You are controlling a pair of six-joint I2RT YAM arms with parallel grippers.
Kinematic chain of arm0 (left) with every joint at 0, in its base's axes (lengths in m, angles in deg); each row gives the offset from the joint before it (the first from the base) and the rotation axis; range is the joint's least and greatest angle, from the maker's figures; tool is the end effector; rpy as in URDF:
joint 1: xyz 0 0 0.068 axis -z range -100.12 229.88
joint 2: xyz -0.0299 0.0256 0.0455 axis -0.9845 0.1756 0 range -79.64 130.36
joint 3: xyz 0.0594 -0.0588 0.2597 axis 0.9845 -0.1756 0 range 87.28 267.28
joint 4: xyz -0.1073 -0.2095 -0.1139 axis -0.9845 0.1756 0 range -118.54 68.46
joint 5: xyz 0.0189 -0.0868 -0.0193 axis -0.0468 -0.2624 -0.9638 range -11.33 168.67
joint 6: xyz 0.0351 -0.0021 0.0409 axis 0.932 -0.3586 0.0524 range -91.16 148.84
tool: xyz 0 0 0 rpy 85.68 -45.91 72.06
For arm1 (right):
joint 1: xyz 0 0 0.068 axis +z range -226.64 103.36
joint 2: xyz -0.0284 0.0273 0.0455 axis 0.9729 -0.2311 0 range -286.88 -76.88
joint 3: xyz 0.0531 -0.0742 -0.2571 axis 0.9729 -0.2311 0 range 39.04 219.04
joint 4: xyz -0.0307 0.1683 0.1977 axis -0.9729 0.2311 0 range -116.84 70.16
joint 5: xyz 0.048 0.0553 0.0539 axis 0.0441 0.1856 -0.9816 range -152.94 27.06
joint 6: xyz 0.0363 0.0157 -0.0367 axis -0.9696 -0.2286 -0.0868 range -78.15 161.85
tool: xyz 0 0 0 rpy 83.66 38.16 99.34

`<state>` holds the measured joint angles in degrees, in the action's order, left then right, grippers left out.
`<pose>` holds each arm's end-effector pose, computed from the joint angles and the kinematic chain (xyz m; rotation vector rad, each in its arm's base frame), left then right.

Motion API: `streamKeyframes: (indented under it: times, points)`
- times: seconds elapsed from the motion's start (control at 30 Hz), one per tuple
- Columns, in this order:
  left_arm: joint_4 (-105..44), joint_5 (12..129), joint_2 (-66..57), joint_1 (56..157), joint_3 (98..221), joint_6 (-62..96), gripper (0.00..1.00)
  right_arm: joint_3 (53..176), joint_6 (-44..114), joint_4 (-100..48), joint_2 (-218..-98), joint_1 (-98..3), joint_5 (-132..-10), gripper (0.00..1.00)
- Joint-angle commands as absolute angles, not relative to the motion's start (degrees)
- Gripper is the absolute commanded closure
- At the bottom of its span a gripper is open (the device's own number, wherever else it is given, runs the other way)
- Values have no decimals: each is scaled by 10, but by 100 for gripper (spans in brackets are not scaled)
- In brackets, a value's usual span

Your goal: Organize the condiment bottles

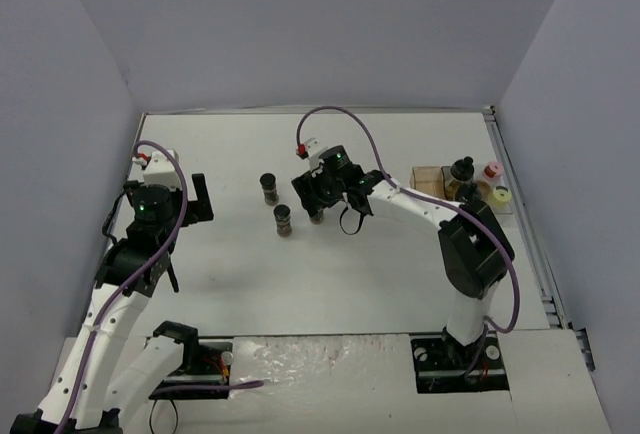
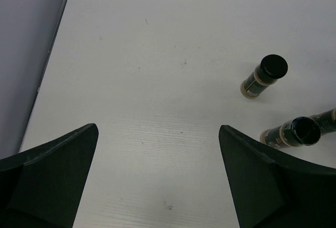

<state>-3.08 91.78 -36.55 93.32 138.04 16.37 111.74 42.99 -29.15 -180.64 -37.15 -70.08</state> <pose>0.1629 -0.0305 0.3528 -0.1408 1.8688 -0.0961 0.3209 0.2702 0.2424 -0.8062 1.9532 0.5349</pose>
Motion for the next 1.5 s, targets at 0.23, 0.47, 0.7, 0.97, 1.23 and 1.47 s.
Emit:
streamKeyframes:
  times: [0.23,0.47,0.7,0.97,1.23,1.47]
  points:
    - [-58,915,-365,931,1404,159,3,1133,438,-319,-1820,-365,-665,64]
    - [-59,913,-365,932,1403,159,3,1095,433,-320,-1751,-406,-618,88]
    - [-59,912,-366,932,1403,160,3,1049,401,-319,-1652,-528,-570,92]
    - [-59,911,-364,932,1403,160,3,1008,339,-320,-1618,-664,-550,95]
    - [-58,912,-364,931,1403,159,3,1017,318,-322,-1650,-713,-542,95]
    - [-58,912,-365,931,1403,159,3,1014,315,-353,-1697,-720,-534,95]
